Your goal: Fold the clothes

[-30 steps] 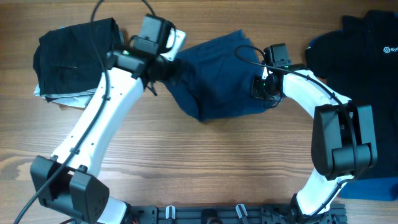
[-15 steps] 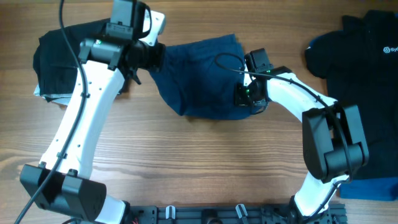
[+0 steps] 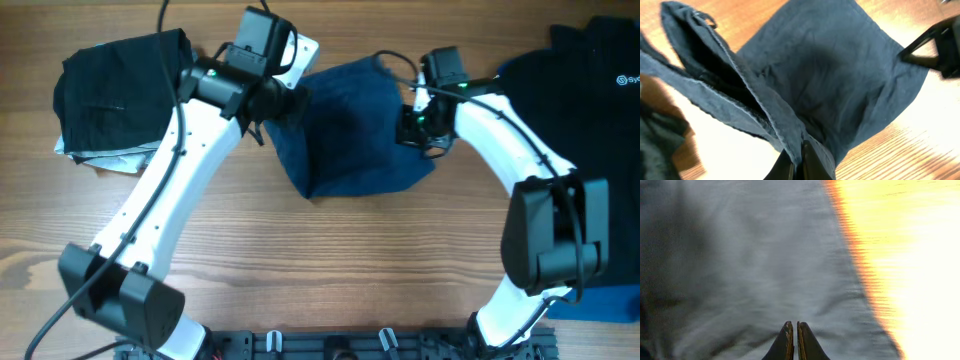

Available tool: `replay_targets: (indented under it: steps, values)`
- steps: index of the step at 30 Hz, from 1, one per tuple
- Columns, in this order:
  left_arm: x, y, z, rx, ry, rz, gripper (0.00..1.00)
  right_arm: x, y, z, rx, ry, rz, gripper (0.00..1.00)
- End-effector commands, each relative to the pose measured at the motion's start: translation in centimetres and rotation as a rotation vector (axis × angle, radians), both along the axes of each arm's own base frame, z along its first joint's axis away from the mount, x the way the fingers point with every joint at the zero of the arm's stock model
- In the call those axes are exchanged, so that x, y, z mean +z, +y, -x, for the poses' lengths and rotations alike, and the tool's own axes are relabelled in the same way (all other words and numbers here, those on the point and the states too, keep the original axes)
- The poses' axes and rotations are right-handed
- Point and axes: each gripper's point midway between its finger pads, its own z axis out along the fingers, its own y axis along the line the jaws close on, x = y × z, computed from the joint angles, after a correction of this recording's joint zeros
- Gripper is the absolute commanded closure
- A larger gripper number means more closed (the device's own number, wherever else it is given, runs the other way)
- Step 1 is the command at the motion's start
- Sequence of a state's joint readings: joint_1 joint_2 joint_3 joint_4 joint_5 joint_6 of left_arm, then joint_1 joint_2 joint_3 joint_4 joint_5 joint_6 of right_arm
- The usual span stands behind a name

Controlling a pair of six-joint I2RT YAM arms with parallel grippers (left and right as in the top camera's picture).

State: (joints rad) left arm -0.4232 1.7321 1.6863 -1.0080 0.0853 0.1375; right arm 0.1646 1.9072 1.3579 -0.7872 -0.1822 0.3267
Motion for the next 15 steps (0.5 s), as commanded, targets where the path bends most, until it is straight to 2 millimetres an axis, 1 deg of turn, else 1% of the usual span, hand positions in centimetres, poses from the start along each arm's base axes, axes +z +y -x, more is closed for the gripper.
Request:
replay_targets:
  steps: [1,3,5,7,10,15]
  values:
    - [-0.2,-2.5,0.1,-0.074,0.008,0.048,0.96,0.6,-5.0,-0.8,-0.088,-0.021,0.087,0.96]
    - [-0.2,-3.1,0.1,-0.086,0.003,0.051,0.96,0.1,-6.5,-0.5,-0.113,-0.009,0.11,0.96]
    - [0.0,-3.7,0.2,-0.099,-0.01,0.057,0.96,-0.6,-6.9,0.0,-0.116,0.006,0.111,0.96]
    - [0.2,-4.4,0.2,-0.114,-0.021,0.062,0.96,-1.4,-6.7,0.6,-0.112,0.022,0.102,0.96]
    - [0.4,-5.5,0.5,-0.138,-0.037,0.07,0.96,-2.4,-5.8,1.3,-0.1,0.034,0.055,0.96]
    - [0.5,-6.8,0.8,-0.168,-0.051,0.078,0.96,-2.6,-5.3,1.9,-0.09,0.057,0.029,0.96]
